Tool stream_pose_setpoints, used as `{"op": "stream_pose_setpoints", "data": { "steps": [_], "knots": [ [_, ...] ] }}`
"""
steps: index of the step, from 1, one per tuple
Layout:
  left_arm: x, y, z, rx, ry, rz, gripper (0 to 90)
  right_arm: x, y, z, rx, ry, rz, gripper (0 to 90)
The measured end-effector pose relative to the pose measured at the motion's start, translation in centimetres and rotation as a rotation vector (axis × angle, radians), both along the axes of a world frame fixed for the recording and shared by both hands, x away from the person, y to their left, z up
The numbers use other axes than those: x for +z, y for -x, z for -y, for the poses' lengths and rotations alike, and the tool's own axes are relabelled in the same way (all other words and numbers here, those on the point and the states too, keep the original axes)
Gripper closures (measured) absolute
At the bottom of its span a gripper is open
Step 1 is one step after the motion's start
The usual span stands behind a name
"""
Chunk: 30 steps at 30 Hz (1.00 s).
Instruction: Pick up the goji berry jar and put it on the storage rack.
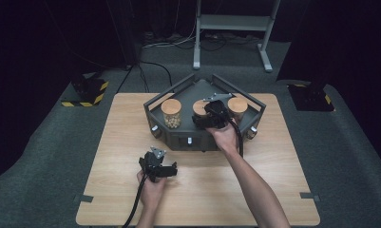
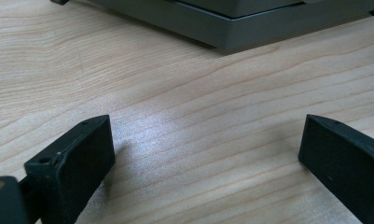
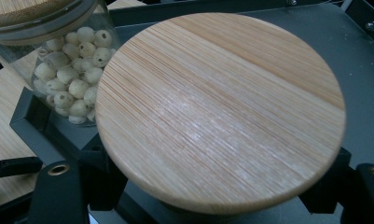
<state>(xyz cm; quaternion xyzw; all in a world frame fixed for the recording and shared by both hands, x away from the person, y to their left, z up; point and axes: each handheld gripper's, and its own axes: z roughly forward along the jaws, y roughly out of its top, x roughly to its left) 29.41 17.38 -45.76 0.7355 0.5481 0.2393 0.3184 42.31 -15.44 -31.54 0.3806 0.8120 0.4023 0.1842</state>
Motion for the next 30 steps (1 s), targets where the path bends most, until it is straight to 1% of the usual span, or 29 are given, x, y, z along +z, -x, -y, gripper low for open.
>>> {"op": "stream_pose_setpoints", "data": {
  "steps": [9, 10, 12, 14, 20, 25, 30],
  "knots": [
    [0.0, 0.0, 0.0, 0.0, 0.001, 0.0, 3.4, -0.05, 0.03, 0.08, 0.003, -0.003, 0.002, 23.9],
    [0.0, 0.0, 0.0, 0.0, 0.0, 0.0, 3.4, -0.05, 0.05, 0.08, 0.003, -0.002, 0.003, 23.1],
    [0.0, 0.0, 0.0, 0.0, 0.0, 0.0, 3.4, -0.03, 0.19, -0.07, -0.004, 0.005, 0.011, 17.8],
    [0.0, 0.0, 0.0, 0.0, 0.001, 0.0, 3.4, 0.02, 0.23, -0.15, -0.009, 0.011, 0.013, 15.1],
    [-0.01, 0.01, 0.01, 0.001, 0.001, 0.0, 3.4, 0.09, 0.27, 0.11, 0.006, 0.001, 0.012, 10.0],
    [-0.01, 0.01, 0.01, 0.001, 0.001, 0.0, 3.4, 0.18, 0.45, 0.28, 0.01, -0.003, 0.015, 9.4],
    [0.0, 0.0, 0.01, 0.001, 0.001, 0.0, 3.4, 0.32, 0.9, 0.33, 0.007, 0.006, 0.025, 10.0]
  ]
}}
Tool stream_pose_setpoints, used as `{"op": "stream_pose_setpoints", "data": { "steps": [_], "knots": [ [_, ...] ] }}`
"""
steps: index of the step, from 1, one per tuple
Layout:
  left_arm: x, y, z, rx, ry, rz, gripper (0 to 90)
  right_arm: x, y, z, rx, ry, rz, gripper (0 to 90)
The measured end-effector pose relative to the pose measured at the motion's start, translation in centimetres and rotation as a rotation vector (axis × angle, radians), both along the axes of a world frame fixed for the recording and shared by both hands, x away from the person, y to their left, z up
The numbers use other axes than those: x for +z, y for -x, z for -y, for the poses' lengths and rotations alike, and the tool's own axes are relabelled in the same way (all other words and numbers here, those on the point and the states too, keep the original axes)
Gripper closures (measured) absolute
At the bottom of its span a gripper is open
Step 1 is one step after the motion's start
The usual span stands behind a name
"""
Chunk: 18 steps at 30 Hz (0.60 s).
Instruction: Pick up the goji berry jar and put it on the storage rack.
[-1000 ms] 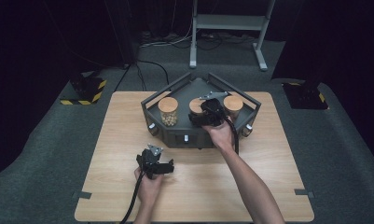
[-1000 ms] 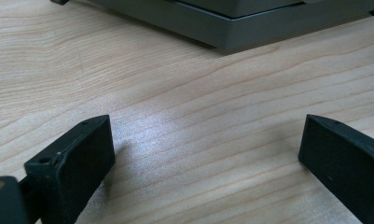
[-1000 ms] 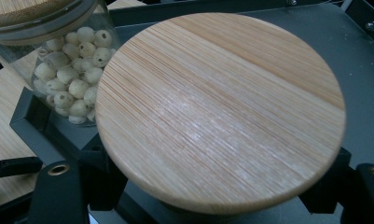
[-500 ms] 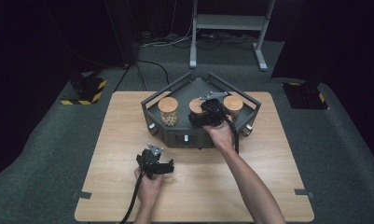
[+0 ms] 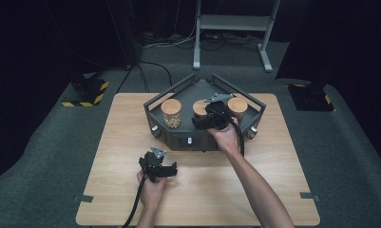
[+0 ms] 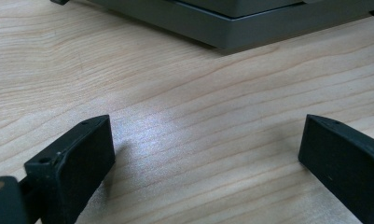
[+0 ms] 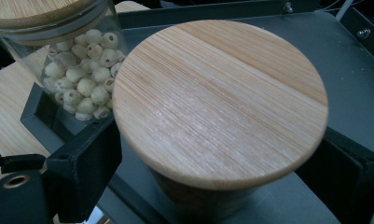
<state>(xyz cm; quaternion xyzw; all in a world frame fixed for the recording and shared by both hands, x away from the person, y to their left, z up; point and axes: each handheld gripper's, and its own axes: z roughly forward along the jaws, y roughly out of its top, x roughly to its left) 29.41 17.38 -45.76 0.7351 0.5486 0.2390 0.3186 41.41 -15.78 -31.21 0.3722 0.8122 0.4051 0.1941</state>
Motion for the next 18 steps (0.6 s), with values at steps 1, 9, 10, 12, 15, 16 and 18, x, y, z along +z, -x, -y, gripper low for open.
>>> {"op": "stream_pose_setpoints", "data": {
  "steps": [1, 9, 10, 12, 15, 16, 18],
  "knots": [
    [0.0, 0.0, 0.0, 0.0, 0.0, 0.0, 3.4, 0.0, 0.1, 0.0, -0.002, 0.0, 0.002, 10.1],
    [0.0, 0.0, 0.0, 0.0, 0.0, 0.0, 3.4, 0.2, 0.9, 0.2, -0.011, 0.007, 0.019, 10.7],
    [0.0, 0.0, 0.0, 0.0, 0.0, 0.0, 3.4, 0.3, 1.0, 0.3, -0.01, 0.005, 0.019, 10.7],
    [0.0, 0.0, 0.0, 0.0, 0.0, 0.0, 3.4, 0.3, 1.1, 0.4, -0.012, 0.004, 0.023, 10.8],
    [0.0, 0.0, 0.0, 0.0, 0.0, 0.0, 3.4, 0.4, 1.4, 0.7, -0.013, -0.001, 0.026, 10.9],
    [0.0, 0.0, 0.0, -0.001, 0.0, 0.0, 3.4, 0.3, 1.5, 0.8, -0.014, -0.002, 0.028, 10.9],
    [0.0, 0.0, 0.0, -0.001, 0.0, 0.0, 3.4, 0.3, 1.6, 1.0, -0.014, -0.005, 0.03, 11.0]
  ]
}}
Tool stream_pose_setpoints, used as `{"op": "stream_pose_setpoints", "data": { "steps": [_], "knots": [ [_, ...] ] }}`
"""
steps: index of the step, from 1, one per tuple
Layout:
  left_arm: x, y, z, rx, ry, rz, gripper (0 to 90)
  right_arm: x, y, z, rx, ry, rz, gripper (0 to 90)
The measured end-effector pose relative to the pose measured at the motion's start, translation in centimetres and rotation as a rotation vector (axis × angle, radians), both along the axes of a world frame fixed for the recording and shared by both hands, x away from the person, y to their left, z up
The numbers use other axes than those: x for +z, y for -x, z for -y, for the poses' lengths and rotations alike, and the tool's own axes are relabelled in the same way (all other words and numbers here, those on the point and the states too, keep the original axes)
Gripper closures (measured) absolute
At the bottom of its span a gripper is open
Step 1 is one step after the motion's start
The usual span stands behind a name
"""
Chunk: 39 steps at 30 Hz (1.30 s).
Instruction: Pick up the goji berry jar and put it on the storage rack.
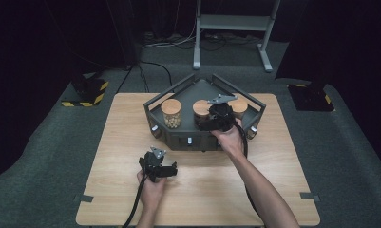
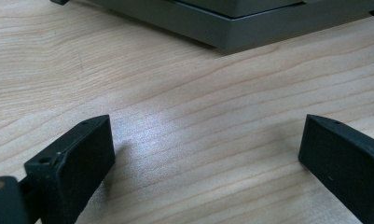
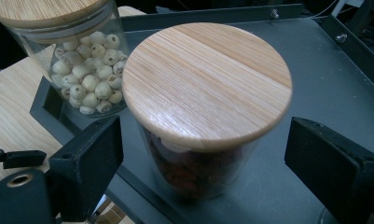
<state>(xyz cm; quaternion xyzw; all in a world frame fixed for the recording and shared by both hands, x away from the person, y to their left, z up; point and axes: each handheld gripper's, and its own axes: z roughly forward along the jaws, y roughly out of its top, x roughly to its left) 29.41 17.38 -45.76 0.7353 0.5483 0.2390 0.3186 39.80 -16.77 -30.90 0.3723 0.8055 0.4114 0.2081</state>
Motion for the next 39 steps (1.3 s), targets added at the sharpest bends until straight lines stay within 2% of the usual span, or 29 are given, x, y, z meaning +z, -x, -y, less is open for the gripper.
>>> {"op": "stream_pose_setpoints", "data": {
  "steps": [6, 20, 39],
  "knots": [
    [0.0, 0.0, 0.0, -0.001, -0.002, -0.001, 3.4, 0.0, 0.5, 0.7, -0.003, -0.02, 0.001, 11.1],
    [0.0, 0.0, 0.0, -0.001, -0.002, -0.001, 3.4, 0.0, 1.3, 2.0, -0.002, -0.025, 0.002, 11.3],
    [0.0, 0.0, 0.0, -0.001, -0.002, -0.001, 3.4, -0.2, 2.2, 4.9, 0.008, -0.073, 0.009, 11.8]
  ]
}}
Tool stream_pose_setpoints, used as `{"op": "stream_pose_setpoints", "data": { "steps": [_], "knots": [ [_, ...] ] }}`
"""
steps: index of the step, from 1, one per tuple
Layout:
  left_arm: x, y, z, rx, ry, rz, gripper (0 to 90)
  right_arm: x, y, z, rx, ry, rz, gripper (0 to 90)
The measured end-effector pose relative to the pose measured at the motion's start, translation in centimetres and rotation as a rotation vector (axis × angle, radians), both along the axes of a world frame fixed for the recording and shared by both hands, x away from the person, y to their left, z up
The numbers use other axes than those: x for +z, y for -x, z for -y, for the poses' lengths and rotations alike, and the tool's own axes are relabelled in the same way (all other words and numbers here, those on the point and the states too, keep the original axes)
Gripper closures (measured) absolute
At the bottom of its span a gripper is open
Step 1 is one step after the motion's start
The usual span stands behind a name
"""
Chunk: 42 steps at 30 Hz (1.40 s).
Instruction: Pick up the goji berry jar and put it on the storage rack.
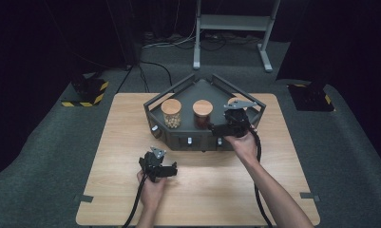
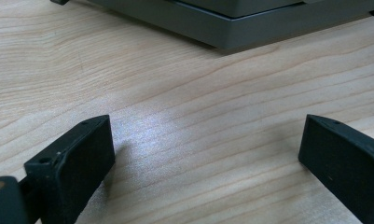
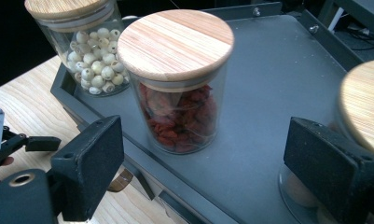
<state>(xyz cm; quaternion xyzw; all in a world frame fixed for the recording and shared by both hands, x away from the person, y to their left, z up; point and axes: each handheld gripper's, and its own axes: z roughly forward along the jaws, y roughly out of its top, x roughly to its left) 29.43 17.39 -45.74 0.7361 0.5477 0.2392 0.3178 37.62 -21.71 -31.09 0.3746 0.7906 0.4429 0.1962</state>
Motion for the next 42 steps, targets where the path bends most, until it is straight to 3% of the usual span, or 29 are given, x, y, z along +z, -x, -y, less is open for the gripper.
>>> {"op": "stream_pose_setpoints", "data": {
  "steps": [14, 42],
  "knots": [
    [0.0, 0.0, 0.0, 0.0, 0.0, 0.0, 3.4, -0.2, 1.0, 1.9, 0.024, -0.028, 0.019, 11.8],
    [0.0, 0.0, 0.0, -0.001, 0.001, 0.0, 3.3, -2.0, 2.7, 6.6, -0.01, -0.081, 0.034, 11.9]
  ]
}}
